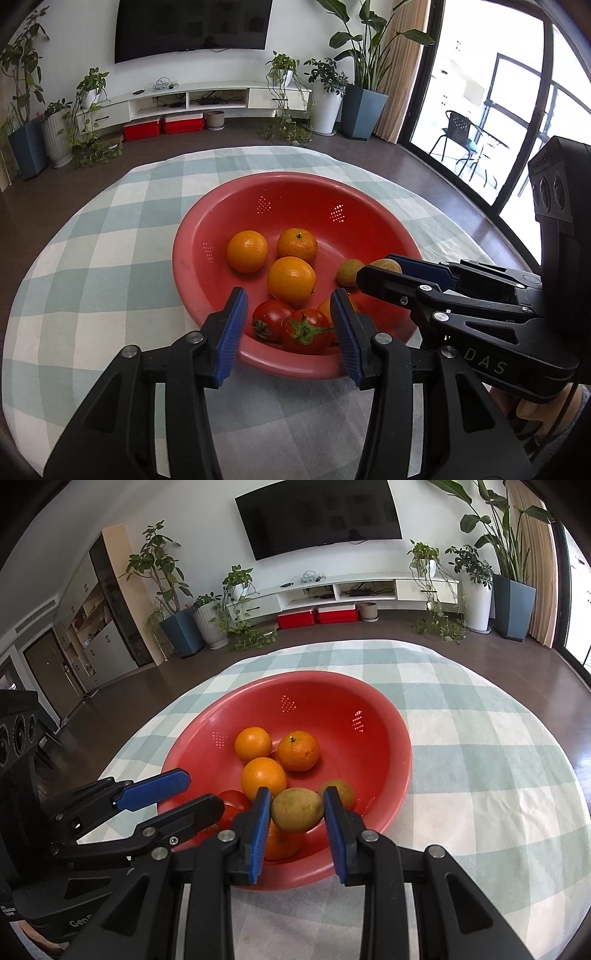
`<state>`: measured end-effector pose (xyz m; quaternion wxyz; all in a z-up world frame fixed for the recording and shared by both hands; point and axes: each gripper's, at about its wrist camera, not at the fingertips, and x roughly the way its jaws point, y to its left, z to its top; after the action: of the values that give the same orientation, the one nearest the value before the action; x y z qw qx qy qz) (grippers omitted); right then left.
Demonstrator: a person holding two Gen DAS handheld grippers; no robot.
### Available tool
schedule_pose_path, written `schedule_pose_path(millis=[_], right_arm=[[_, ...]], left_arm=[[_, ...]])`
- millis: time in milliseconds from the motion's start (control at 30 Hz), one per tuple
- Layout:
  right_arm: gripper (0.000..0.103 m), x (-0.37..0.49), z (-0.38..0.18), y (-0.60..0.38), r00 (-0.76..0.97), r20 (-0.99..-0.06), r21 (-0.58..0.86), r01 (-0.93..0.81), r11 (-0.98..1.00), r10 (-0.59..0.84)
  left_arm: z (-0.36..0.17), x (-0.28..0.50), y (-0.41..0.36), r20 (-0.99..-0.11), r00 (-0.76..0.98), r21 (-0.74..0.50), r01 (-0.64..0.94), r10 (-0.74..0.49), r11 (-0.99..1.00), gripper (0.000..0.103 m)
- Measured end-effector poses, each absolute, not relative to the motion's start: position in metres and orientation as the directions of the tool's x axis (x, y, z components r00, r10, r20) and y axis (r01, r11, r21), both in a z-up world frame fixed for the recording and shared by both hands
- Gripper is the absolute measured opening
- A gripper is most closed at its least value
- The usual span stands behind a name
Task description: Organize fruits
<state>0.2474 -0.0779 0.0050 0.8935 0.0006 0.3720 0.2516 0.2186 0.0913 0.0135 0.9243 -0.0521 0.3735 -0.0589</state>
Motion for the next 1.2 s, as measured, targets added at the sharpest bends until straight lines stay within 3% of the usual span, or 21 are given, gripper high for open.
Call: schedule_pose_path(millis=[167, 233, 300, 400, 1200], right_arm=[[0.032, 0.246, 0.007, -0.084, 0.603, -0.657, 0.200, -0.439, 0.876, 0.453], [0.035, 0.245, 0.009, -0.087, 0.610, -0.651, 0.204, -0.432, 0.878, 0.452], [0.040, 0.243, 0.011, -0.090, 0.615, -0.646, 0.209, -0.427, 0.880, 0.452], [0.046, 0.238, 0.015, -0.093, 0.624, -0.636, 0.213, -0.424, 0.880, 0.455], [0.052, 0.160, 0.022, -0.119, 0.659, -0.583, 0.249, -0.411, 0.877, 0.475]], left_arm=[[0.018, 0.215, 0.093, -0.668, 0.732, -0.131, 0.063, -0.135, 0.989, 0.066], [0.020, 0.212, 0.093, -0.663, 0.741, -0.114, 0.041, -0.107, 0.993, 0.081], [0.020, 0.210, 0.097, -0.662, 0.743, -0.124, 0.023, -0.100, 0.992, 0.087], [0.020, 0.208, 0.102, -0.668, 0.737, -0.147, 0.012, -0.108, 0.989, 0.087], [0.042, 0.131, 0.079, -0.601, 0.798, -0.093, -0.001, -0.055, 0.996, 0.091]])
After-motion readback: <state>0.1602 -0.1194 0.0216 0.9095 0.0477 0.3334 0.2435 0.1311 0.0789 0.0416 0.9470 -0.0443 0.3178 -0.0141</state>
